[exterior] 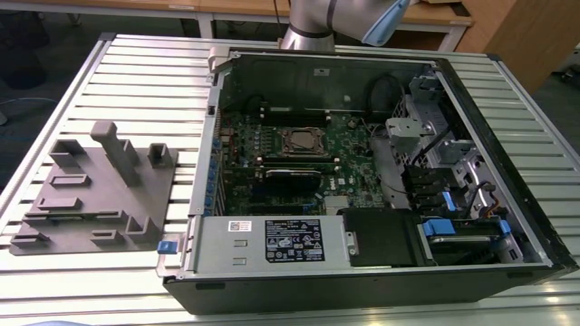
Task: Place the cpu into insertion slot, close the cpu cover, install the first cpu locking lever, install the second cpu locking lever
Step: 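Install the second cpu locking lever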
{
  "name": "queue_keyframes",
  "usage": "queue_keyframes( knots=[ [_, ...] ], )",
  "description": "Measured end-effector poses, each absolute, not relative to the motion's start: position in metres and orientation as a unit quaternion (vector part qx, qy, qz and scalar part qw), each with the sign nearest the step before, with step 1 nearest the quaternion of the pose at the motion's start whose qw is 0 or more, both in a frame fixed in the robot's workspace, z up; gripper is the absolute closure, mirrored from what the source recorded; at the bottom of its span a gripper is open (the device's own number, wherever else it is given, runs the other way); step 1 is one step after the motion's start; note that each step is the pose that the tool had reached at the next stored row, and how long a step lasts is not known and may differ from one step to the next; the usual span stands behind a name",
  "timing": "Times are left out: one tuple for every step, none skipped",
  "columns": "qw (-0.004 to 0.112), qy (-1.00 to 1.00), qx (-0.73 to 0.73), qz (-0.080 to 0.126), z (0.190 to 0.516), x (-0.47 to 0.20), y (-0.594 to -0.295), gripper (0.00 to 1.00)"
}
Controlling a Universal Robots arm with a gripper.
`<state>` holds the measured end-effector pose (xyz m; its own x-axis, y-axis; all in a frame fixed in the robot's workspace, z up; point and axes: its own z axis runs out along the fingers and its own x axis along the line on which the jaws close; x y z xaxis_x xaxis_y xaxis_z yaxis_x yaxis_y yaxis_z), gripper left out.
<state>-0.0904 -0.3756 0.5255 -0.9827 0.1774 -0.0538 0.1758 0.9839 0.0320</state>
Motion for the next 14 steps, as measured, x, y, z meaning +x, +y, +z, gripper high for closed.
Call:
queue_keyframes(
  knots=[
    [0.028, 0.996, 0.089, 0.014, 0.5252, -0.0904, -0.3756, 0.89],
    [0.028, 0.996, 0.089, 0.014, 0.5250, -0.0904, -0.3756, 0.89],
    [0.028, 0.996, 0.089, 0.014, 0.5247, -0.0904, -0.3756, 0.89],
    [0.028, 0.996, 0.089, 0.014, 0.5244, -0.0904, -0.3756, 0.89],
    [0.028, 0.996, 0.089, 0.014, 0.5241, -0.0904, -0.3756, 0.89],
    [0.028, 0.996, 0.089, 0.014, 0.5239, -0.0904, -0.3756, 0.89],
    [0.028, 0.996, 0.089, 0.014, 0.5236, -0.0904, -0.3756, 0.89],
    [0.028, 0.996, 0.089, 0.014, 0.5233, -0.0904, -0.3756, 0.89],
    [0.028, 0.996, 0.089, 0.014, 0.5231, -0.0904, -0.3756, 0.89],
    [0.028, 0.996, 0.089, 0.014, 0.5227, -0.0904, -0.3756, 0.89],
    [0.028, 0.996, 0.089, 0.014, 0.5225, -0.0904, -0.3756, 0.89],
    [0.028, 0.996, 0.089, 0.014, 0.5222, -0.0904, -0.3756, 0.89],
    [0.028, 0.996, 0.089, 0.014, 0.5218, -0.0904, -0.3756, 0.89],
    [0.028, 0.996, 0.089, 0.014, 0.5214, -0.0904, -0.3756, 0.89]
  ],
)
